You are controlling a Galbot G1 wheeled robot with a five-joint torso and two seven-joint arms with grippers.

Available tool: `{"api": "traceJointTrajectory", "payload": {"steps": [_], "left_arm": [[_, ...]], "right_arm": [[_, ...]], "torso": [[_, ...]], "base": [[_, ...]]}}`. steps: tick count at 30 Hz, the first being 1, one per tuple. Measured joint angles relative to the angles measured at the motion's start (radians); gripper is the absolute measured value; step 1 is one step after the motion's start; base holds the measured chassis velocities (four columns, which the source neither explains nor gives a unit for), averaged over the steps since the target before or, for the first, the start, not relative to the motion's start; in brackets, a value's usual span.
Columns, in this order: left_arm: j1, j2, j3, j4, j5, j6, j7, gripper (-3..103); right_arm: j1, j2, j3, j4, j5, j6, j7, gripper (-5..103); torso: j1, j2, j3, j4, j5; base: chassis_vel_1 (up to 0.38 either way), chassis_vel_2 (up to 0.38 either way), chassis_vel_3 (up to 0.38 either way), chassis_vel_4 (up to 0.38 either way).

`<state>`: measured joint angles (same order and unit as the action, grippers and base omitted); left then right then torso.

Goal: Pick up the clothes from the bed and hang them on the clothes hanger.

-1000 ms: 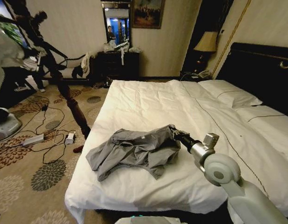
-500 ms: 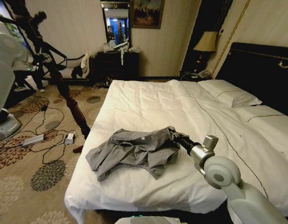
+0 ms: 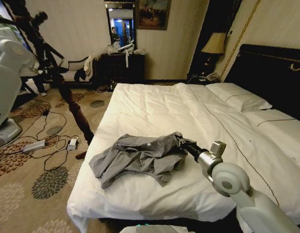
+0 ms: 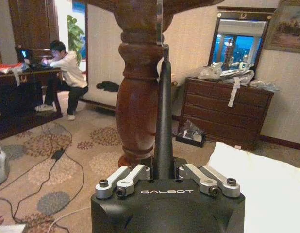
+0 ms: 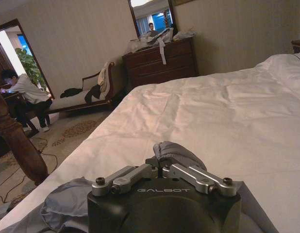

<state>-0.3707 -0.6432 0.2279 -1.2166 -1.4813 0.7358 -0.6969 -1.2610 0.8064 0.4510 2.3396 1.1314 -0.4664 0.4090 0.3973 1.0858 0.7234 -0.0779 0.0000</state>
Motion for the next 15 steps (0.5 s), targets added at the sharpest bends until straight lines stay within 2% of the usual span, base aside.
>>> {"api": "traceJointTrajectory", "payload": {"steps": [4,15], "left_arm": [[-0.001,0.014,0.002,-0.03,0.033,0.0,0.028,19],[-0.003,0.033,-0.001,-0.104,0.038,-0.015,0.045,19]], "right_arm": [[0.0,0.002,-0.002,0.0,-0.001,0.0,0.001,0],[0.016,-0.002,-0.001,0.003,0.004,0.0,0.003,0]], "torso": [[0.0,0.0,0.0,0.0004,0.0],[0.0,0.0,0.0,-0.0001,0.0]], "base": [[0.0,0.0,0.0,0.0],[0.0,0.0,0.0,0.0]]}}
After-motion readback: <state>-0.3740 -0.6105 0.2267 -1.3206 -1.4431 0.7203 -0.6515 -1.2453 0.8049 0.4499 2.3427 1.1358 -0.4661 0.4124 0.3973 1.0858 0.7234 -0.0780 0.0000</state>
